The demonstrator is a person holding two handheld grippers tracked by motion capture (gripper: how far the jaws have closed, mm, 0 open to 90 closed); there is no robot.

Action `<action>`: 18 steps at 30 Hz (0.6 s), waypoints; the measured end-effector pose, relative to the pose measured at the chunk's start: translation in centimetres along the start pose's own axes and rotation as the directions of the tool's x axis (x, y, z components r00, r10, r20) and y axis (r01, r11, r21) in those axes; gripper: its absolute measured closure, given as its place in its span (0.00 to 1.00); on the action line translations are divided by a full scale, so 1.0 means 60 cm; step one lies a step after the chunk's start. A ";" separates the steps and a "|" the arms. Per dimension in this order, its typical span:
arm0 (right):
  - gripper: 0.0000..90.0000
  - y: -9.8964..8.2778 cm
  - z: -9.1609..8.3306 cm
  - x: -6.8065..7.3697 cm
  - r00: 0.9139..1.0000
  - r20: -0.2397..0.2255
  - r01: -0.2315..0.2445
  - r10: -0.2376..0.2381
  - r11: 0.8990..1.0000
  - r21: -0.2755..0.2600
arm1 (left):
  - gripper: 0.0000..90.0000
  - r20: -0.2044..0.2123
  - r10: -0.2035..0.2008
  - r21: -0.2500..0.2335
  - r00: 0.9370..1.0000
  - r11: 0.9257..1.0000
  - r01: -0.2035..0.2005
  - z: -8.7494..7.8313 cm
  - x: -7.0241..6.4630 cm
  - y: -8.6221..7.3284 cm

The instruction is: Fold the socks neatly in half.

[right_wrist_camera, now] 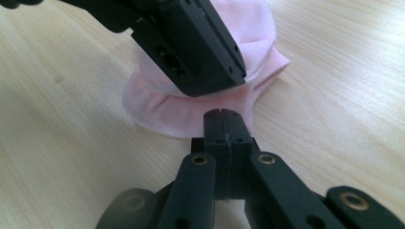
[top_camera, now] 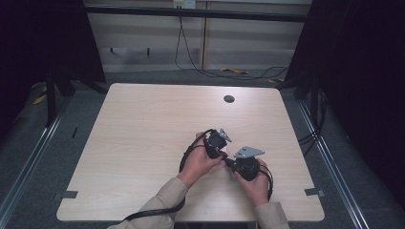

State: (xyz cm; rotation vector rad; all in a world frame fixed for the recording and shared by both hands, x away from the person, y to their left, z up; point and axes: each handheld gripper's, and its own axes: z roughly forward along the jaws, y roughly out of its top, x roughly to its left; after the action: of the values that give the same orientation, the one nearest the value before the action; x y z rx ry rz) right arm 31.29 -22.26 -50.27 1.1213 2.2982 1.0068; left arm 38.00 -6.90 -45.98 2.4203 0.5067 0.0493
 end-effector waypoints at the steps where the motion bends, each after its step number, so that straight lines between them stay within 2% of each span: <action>1: 1.00 0.000 0.000 0.000 1.000 -0.001 0.001 -0.001 1.000 0.000 | 0.99 -0.002 0.002 -0.002 1.000 1.000 -0.002 0.001 0.001 0.000; 8: 1.00 0.000 0.000 -0.001 1.000 -0.005 -0.002 0.002 1.000 -0.002 | 0.95 0.021 -0.025 -0.029 0.999 0.999 0.025 -0.004 0.005 -0.003; 17: 1.00 0.000 0.000 -0.001 1.000 -0.005 -0.001 0.001 1.000 -0.002 | 0.89 0.013 -0.031 -0.068 0.999 0.997 0.032 -0.029 0.008 -0.004; 18: 1.00 0.000 0.000 0.000 1.000 -0.003 0.000 0.000 1.000 0.000 | 0.89 0.012 -0.044 -0.076 0.999 0.996 0.045 -0.032 0.009 -0.005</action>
State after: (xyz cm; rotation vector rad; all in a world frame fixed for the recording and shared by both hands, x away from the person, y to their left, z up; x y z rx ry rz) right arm 31.31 -22.28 -50.28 1.1207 2.3005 1.0101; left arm 38.06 -5.35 -44.68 2.3327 0.5441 0.0359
